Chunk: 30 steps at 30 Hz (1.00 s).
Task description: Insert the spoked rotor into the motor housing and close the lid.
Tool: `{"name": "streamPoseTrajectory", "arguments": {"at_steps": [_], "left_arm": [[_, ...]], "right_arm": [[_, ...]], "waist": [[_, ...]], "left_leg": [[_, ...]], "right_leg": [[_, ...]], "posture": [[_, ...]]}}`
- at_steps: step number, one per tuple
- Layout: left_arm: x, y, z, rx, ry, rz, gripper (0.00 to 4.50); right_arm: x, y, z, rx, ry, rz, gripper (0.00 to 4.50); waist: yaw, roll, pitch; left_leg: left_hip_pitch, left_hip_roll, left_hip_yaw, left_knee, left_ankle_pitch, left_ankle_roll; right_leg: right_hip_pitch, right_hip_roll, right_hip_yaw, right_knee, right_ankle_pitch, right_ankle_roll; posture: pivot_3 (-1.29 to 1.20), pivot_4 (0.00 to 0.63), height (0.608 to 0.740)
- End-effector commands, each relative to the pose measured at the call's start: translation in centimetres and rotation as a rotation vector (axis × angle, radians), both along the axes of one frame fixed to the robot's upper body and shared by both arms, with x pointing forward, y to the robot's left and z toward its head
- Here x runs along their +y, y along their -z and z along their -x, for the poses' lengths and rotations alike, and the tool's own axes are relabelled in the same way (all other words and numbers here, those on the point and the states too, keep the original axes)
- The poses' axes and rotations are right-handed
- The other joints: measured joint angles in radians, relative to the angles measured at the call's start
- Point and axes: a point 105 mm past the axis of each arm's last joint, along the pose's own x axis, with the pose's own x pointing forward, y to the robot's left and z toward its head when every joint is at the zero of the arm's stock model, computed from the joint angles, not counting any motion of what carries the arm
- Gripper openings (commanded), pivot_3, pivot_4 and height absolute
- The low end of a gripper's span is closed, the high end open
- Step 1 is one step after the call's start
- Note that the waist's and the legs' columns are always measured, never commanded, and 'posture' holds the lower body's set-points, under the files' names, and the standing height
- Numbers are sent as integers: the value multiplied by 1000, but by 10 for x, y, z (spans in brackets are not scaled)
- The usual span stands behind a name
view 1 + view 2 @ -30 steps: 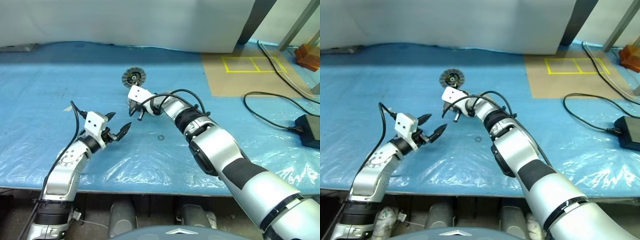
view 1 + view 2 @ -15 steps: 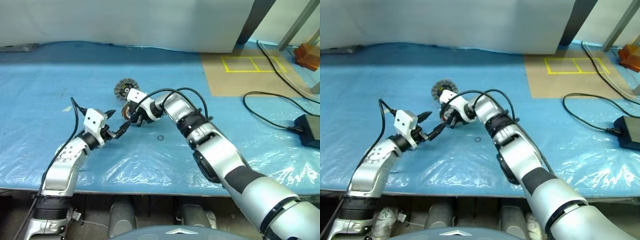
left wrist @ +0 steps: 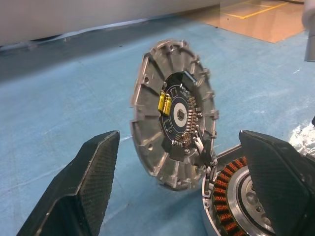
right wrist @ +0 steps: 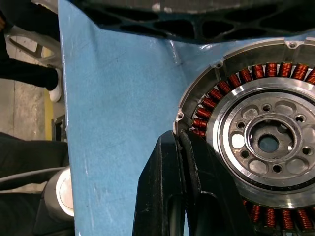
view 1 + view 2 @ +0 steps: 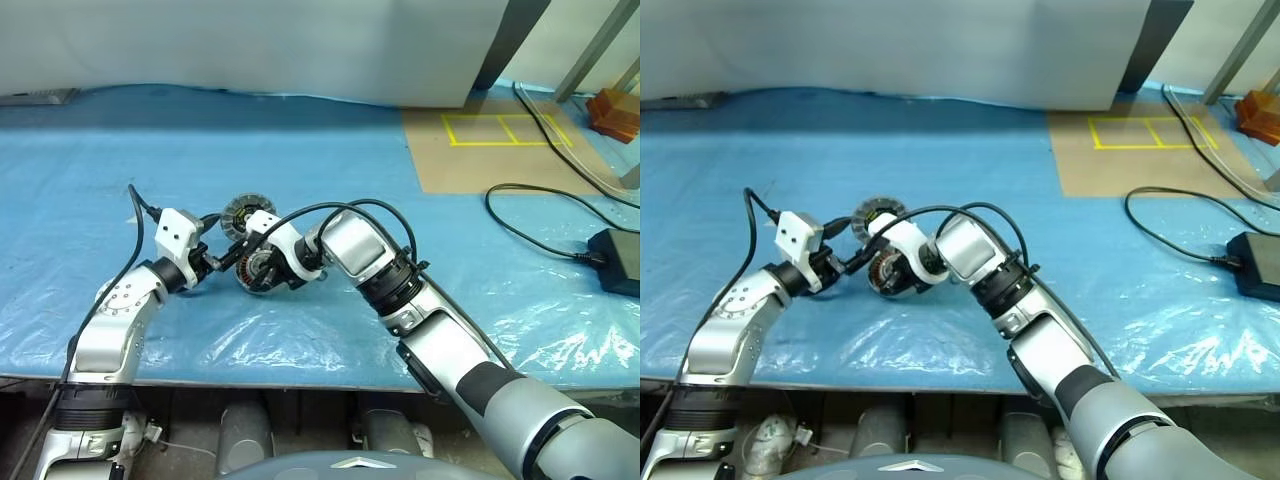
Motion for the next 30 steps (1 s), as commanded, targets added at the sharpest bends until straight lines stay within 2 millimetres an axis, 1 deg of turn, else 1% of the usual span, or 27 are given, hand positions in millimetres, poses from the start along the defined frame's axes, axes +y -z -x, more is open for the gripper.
{"name": "streamPoseTrajectory", "arguments": {"at_steps": [1,3,8,9,11,12,14,17,18,20,21,23,24,27,29,30], "left_arm": [[-6,-8,3,-27,29,6,4073],[-7,-9,4,-27,32,8,4073],[-6,-13,3,-32,44,9,4073],[-8,-14,6,-28,65,24,4073],[-17,-22,23,-16,176,90,4073],[-20,-23,29,-5,217,107,4073],[-15,-15,33,28,215,56,4073],[-7,-9,30,45,181,11,4073],[-6,-9,29,43,178,9,4073],[-7,-13,30,39,186,14,4073],[-8,-15,32,40,201,17,4073],[-11,-17,45,56,250,8,4073],[-12,-16,55,72,283,-15,4073],[-14,-14,81,121,366,-56,4073],[-15,-13,93,147,395,-71,4073],[-15,-12,96,157,398,-74,4073]], "right_arm": [[9,-6,4,2,-18,-25,35],[9,-12,1,-2,-13,-40,35],[2,-39,5,9,-83,-139,35],[1,-47,7,28,-102,-182,35],[-5,-61,10,41,-142,-252,35],[-8,-64,11,38,-157,-271,35],[-17,-59,10,28,-167,-271,35],[-22,-44,10,13,-158,-247,35],[-23,-43,10,13,-154,-251,35],[-26,-50,10,5,-161,-294,35],[-30,-57,9,-27,-176,-329,35],[-48,-64,1,-186,-215,-350,35],[-58,-65,-1,-264,-233,-348,35],[-86,-72,-3,-423,-243,-366,35],[-103,-73,-4,-470,-207,-387,427],[-111,-72,-6,-470,-165,-394,659]], "waist": [[0,0,0],[-2,0,0],[2,0,0],[2,0,0],[3,0,0],[2,0,0],[6,0,0],[14,0,0],[16,0,0],[18,0,0],[19,0,0],[21,0,0],[21,-1,-1],[25,-1,-1],[23,-1,-1],[21,-1,-1]], "left_leg": [[0,0,0,0,0,0],[0,0,0,0,0,0],[0,0,0,0,0,0],[0,0,0,0,0,0],[0,0,0,0,0,0],[0,0,0,0,0,-1],[0,0,0,-1,-1,-2],[1,0,0,-1,-1,-2],[2,0,0,-1,-1,-2],[3,0,0,0,-1,-2],[3,0,0,0,-1,-2],[3,0,0,0,-1,-2],[2,0,0,0,-1,-2],[2,0,1,-1,-1,-2],[2,0,1,-2,-1,-2],[2,1,1,-2,-1,-2]], "right_leg": [[0,0,0,0,0,0],[0,0,0,0,0,0],[0,0,0,0,0,1],[0,0,0,0,0,1],[0,0,0,0,0,1],[0,0,0,-1,0,1],[0,0,0,-1,0,1],[1,1,0,-1,0,1],[1,0,0,-1,0,1],[2,0,1,-1,0,0],[2,0,1,0,0,-1],[2,0,1,0,0,-1],[2,0,1,-1,0,0],[4,0,0,-4,0,1],[3,0,1,-4,0,1],[3,0,1,-4,0,0]], "posture": [[0,150,740],[0,150,740],[0,150,740],[0,150,740],[0,150,740],[0,150,740],[0,150,740],[0,150,740],[0,150,740],[0,150,740],[0,150,740],[0,150,740],[0,150,740],[0,150,740],[0,150,740],[0,150,740]]}}
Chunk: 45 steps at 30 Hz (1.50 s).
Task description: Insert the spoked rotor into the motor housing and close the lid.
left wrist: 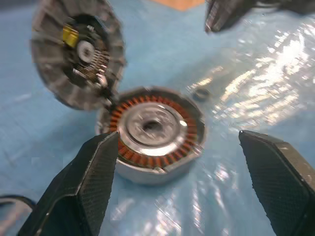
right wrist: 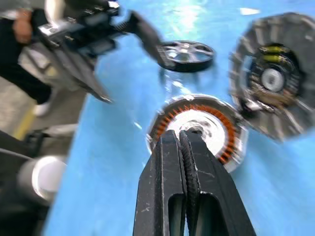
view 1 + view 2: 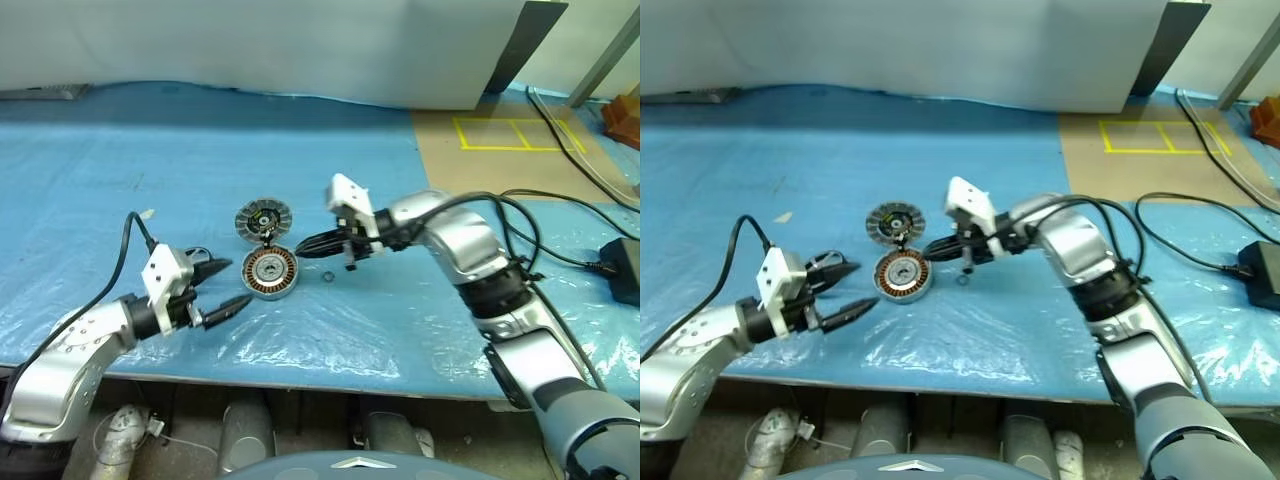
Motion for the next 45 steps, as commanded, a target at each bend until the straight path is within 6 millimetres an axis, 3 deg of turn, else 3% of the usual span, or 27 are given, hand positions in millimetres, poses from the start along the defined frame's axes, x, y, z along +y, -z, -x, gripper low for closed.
{"name": "streamPoseTrajectory", "arguments": {"at_steps": [1,5,9,11,18,25,30,45], "left_arm": [[-5,-16,11,-41,52,0,4073],[-12,-9,4,-45,35,7,4073],[-22,-2,-4,-41,30,13,4073],[-23,-2,-7,-37,45,8,4073],[-17,-5,-16,-50,50,-11,4073],[-21,1,-17,-47,20,-6,4073],[-20,4,-15,-43,1,7,4073],[-21,14,-15,-32,-47,24,4073]], "right_arm": [[-15,-13,2,-79,45,-90,943],[-35,15,-3,-70,203,-108,2328],[-36,58,9,-29,229,-45,3638],[-34,66,3,-10,273,-63,4340],[-30,72,-23,-44,344,-83,4340],[-38,99,-21,0,331,1,4340],[-39,105,-14,8,293,27,3104],[-26,116,-12,-2,245,64,3104]], "waist": [[-3,1,0],[-3,1,0],[-3,1,1],[-8,1,1],[-21,1,0],[-20,1,0],[-21,1,0],[-27,1,0]], "left_leg": [[1,0,0,0,0,0],[9,0,2,0,0,1],[15,-1,3,0,0,1],[15,-1,3,0,0,1],[16,-2,6,0,0,1],[14,-1,6,-1,0,1],[15,-1,6,-1,0,1],[17,-1,7,-1,-1,1]], "right_leg": [[0,0,0,1,-1,-2],[7,0,3,0,-3,-4],[13,-1,11,-1,-3,-4],[12,0,12,-1,-3,-4],[11,0,16,0,-3,-4],[10,0,14,-2,-3,-4],[11,0,14,-2,-3,-4],[12,0,16,-2,-3,-4]], "posture": [[0,150,740],[0,150,740],[0,150,740],[0,150,740],[0,150,740],[0,150,740],[0,150,740],[0,150,740]]}}
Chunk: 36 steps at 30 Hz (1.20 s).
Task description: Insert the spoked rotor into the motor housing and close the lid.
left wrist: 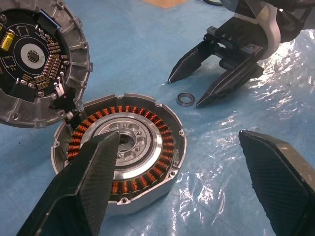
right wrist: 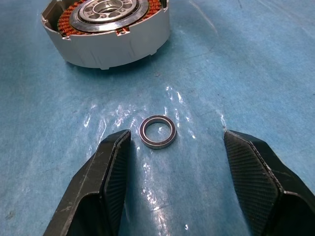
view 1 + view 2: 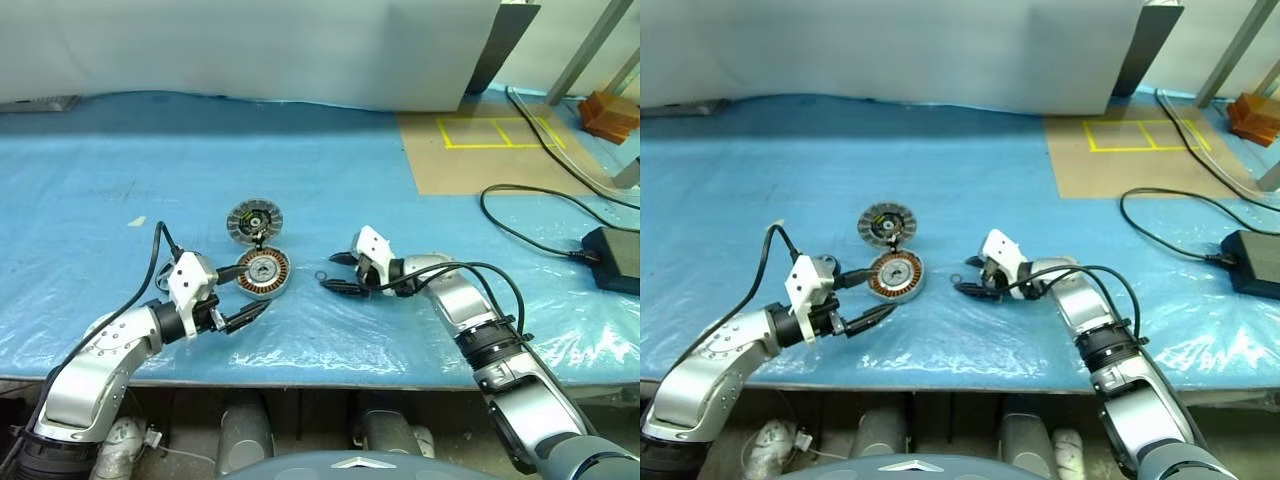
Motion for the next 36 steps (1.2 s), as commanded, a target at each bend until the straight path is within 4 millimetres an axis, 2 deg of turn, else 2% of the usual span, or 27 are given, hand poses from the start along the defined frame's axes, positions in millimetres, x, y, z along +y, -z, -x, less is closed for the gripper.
{"name": "streamPoseTrajectory", "arguments": {"at_steps": [1,4,6,8,11,13,21,27,30,33,36], "left_arm": [[-1,-3,2,-20,6,4,4073],[-1,-3,3,-19,11,7,4073],[0,-2,4,-17,21,2,4073],[1,-1,5,-13,25,-2,4073],[3,0,5,-10,21,-9,4073],[4,0,4,-12,17,-13,4073],[4,-1,6,-8,21,-5,4073],[8,-10,5,-16,7,42,4073],[13,-9,2,-22,-10,29,4073],[19,-8,1,-22,-33,12,4073],[21,-3,4,-14,-27,-21,4073]], "right_arm": [[5,13,8,20,-40,44,3104],[8,14,10,18,-54,41,3104],[12,12,11,22,-59,24,2740],[14,11,11,18,-65,21,2246],[16,13,12,15,-68,26,1131],[16,14,11,13,-64,27,573],[10,9,7,-16,-61,25,572],[29,-39,-6,-41,-62,-122,572],[42,-63,-6,-72,-114,-173,572],[58,-70,2,-55,-182,-184,572],[65,-70,4,-32,-195,-194,572]], "waist": [[-1,0,0],[-2,0,0],[-2,0,0],[-2,0,0],[-2,0,0],[-2,0,0],[-2,0,0],[-3,0,0],[-3,0,0],[-3,0,0],[-2,0,0]], "left_leg": [[0,0,0,0,0,0],[0,0,0,0,0,0],[0,0,0,0,0,0],[0,0,0,-1,0,0],[0,0,1,-1,0,1],[0,0,1,-2,0,0],[0,0,1,-2,-1,1],[-1,0,2,-3,0,1],[-3,0,3,-3,0,0],[-6,0,4,-4,0,0],[-7,0,4,-5,0,0]], "right_leg": [[0,0,0,0,0,0],[0,0,0,0,0,0],[0,0,0,0,0,0],[0,0,0,0,0,0],[0,0,0,-1,0,0],[0,0,0,-2,0,0],[0,0,1,-2,0,0],[-2,0,2,-2,0,0],[-6,0,2,-2,0,0],[-9,0,3,-2,0,0],[-11,0,2,-2,0,0]], "posture": [[0,150,740],[0,150,740],[0,150,740],[0,150,740],[0,150,740],[0,150,740],[0,150,740],[0,150,740],[0,150,740],[0,150,740],[0,150,740]]}}
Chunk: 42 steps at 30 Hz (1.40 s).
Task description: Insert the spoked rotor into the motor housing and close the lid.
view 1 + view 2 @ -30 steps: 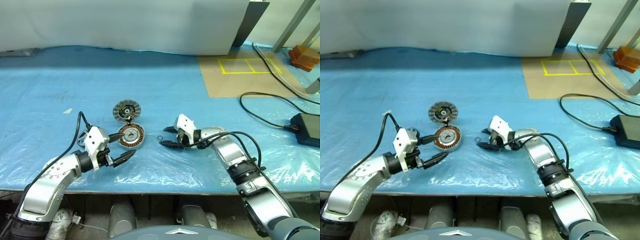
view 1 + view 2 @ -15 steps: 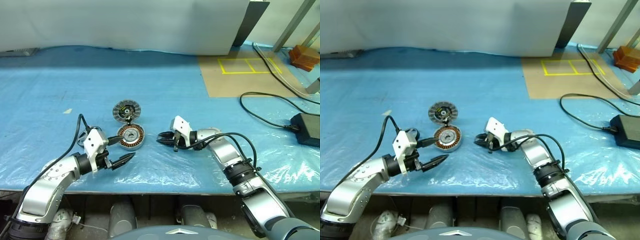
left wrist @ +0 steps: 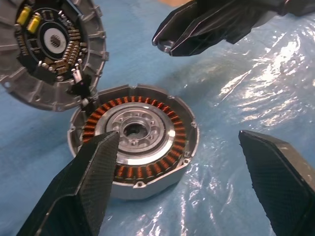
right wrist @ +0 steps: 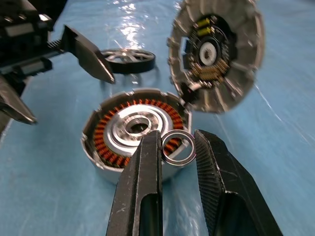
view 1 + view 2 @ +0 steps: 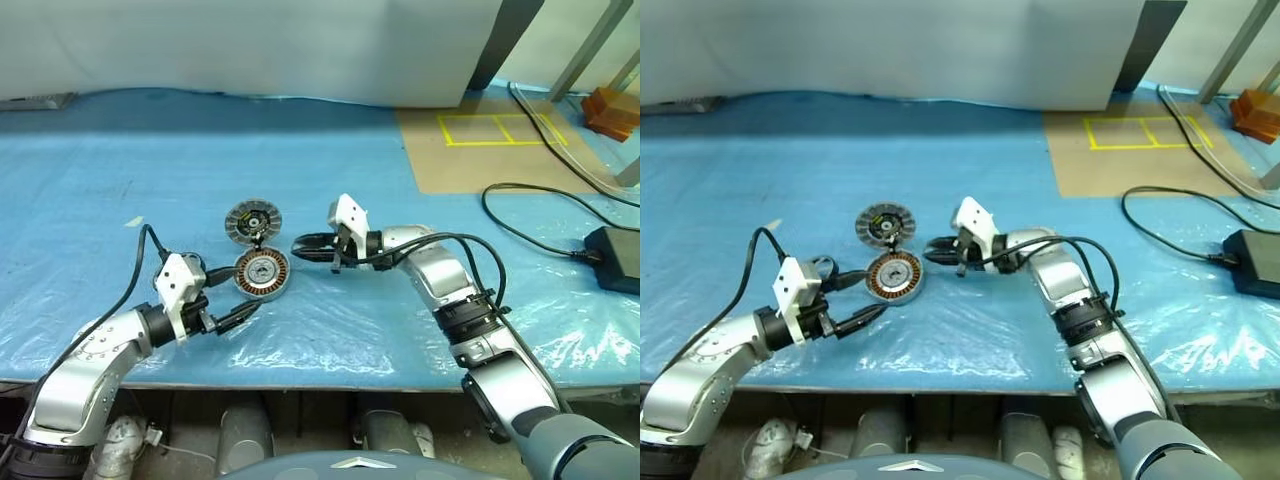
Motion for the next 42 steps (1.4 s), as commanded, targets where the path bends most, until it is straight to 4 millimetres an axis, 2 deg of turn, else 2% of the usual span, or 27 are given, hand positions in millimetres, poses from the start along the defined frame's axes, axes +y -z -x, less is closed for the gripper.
{"name": "streamPoseTrajectory", "arguments": {"at_steps": [1,8,16,25,35,42], "left_arm": [[6,-2,3,-23,-2,-41,4073],[12,-1,3,-25,-38,-39,4073],[11,5,10,-4,-35,-50,4073],[9,5,9,-13,-37,-51,4073],[10,6,7,-10,-31,-65,4073],[8,7,7,-10,-23,-72,4073]], "right_arm": [[11,-6,5,7,-50,-29,572],[37,-7,3,13,-97,-43,572],[52,17,11,20,-170,31,572],[54,19,-2,15,-129,31,572],[64,25,4,6,-158,53,572],[66,28,1,-15,-143,62,572]], "waist": [[0,0,0],[-3,0,0],[-2,0,0],[-3,0,0],[-3,0,0],[-2,0,0]], "left_leg": [[-1,0,0,0,0,0],[-1,0,1,0,0,0],[-2,0,2,0,0,0],[-1,1,3,0,0,0],[-1,1,3,1,0,0],[-1,1,3,1,0,0]], "right_leg": [[-1,0,0,0,0,0],[-3,0,0,1,0,0],[-3,0,2,1,0,0],[-3,0,2,3,0,0],[-3,0,2,3,0,0],[-3,0,2,3,0,0]], "posture": [[0,150,740],[0,150,740],[0,150,740],[0,150,740],[0,150,740],[0,150,740]]}}
